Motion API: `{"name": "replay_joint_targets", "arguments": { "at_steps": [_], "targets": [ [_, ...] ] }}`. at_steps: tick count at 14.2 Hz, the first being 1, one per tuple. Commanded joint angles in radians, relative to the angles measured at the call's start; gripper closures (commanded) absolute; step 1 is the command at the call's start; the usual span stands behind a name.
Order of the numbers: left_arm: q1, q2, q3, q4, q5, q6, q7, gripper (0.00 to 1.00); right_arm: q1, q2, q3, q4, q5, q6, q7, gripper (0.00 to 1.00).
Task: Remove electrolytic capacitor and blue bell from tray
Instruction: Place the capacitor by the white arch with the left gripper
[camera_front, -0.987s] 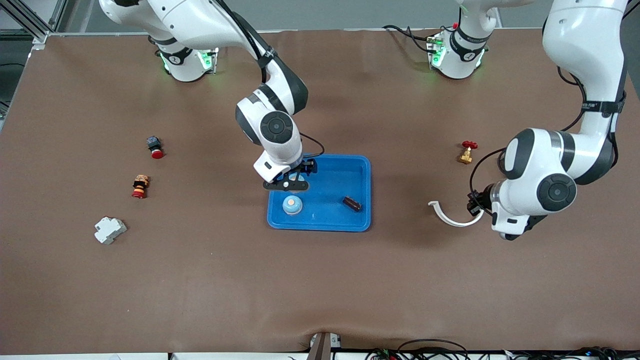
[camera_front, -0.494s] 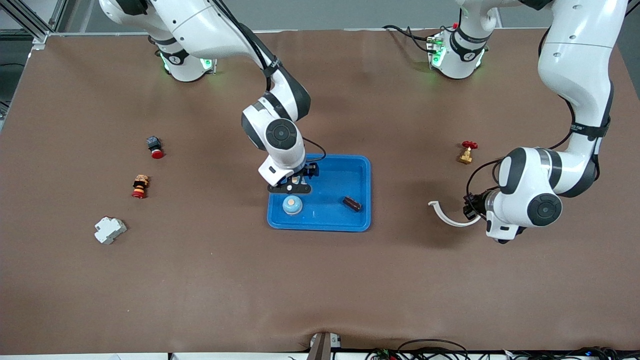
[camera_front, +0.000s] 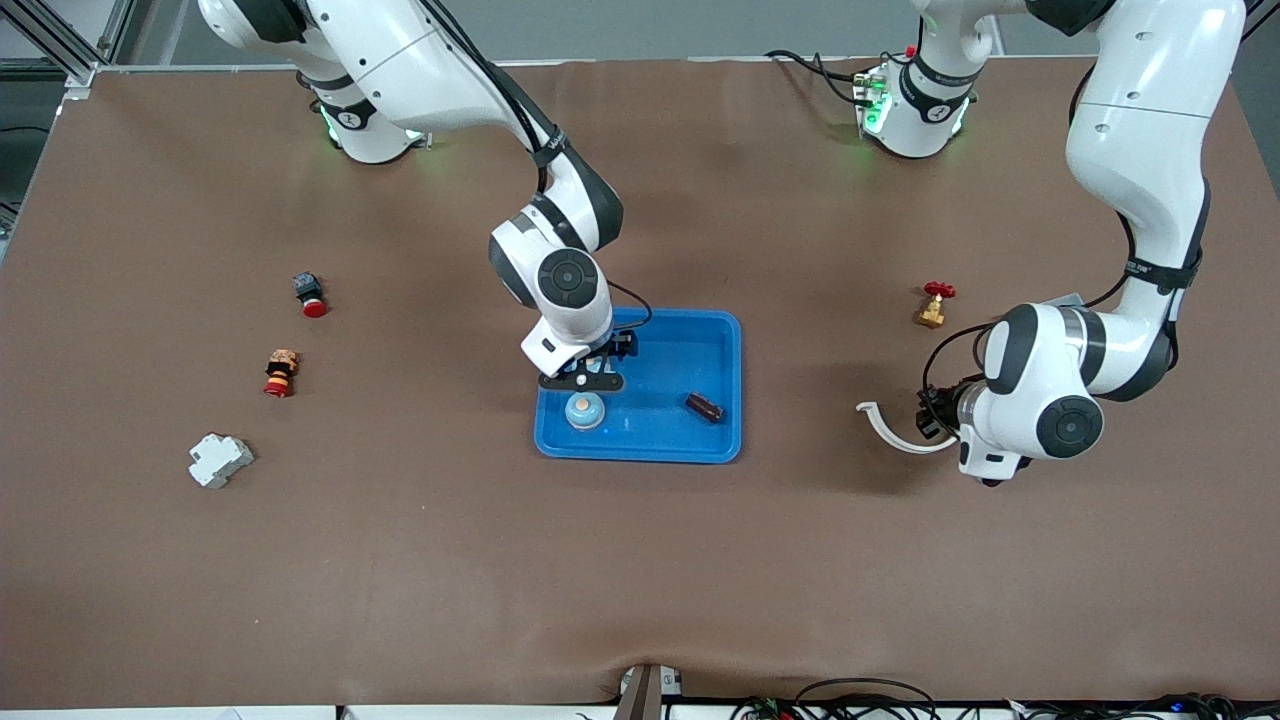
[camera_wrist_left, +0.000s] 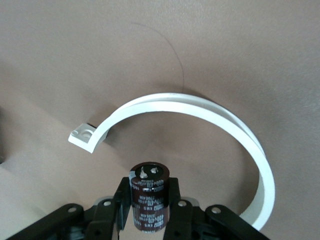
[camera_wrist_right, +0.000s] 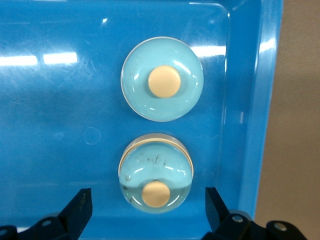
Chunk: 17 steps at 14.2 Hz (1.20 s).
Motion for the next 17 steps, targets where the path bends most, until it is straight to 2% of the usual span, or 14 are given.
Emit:
{"name": "replay_joint_targets", "arguments": {
  "at_steps": [1,2,3,4,5,9,12,13,17],
  "targets": [
    [-0.003,0.020,-0.003,0.014,0.016,0.004,-0.012,0.92,0.010,0.024,-0.007,0.001,0.006,0.029,-0.004,0.00],
    [-0.005,0.023,-0.003,0.018,0.017,0.007,-0.012,0.80,0.010,0.029,-0.007,0.000,0.006,0.036,-0.004,0.00],
    [-0.005,0.026,-0.003,0.018,0.018,0.007,-0.012,0.56,0.009,0.029,-0.007,-0.002,0.006,0.036,-0.004,0.00],
    [-0.005,0.025,-0.003,0.018,0.018,0.007,-0.012,0.12,0.004,0.029,-0.007,-0.002,0.006,0.036,-0.004,0.00],
    [-0.005,0.025,-0.003,0.018,0.019,0.005,-0.011,0.00,0.000,0.031,-0.007,-0.002,0.006,0.036,-0.004,0.00],
    [-0.003,-0.012,-0.006,0.030,0.019,-0.010,-0.006,0.00,-0.005,0.034,-0.007,-0.002,0.006,0.037,-0.004,0.00],
    [-0.012,-0.039,-0.032,0.081,0.014,-0.064,-0.015,0.00,-0.007,0.035,-0.007,-0.002,0.006,0.037,-0.003,0.03],
    [-0.023,-0.041,-0.053,0.107,0.010,-0.081,-0.026,0.00,-0.007,0.035,-0.007,0.000,0.006,0.037,-0.001,0.15],
    [-0.080,-0.036,-0.122,0.176,0.014,-0.101,-0.250,0.00,-0.007,0.035,-0.007,0.000,0.006,0.037,0.001,0.52]
  ]
}}
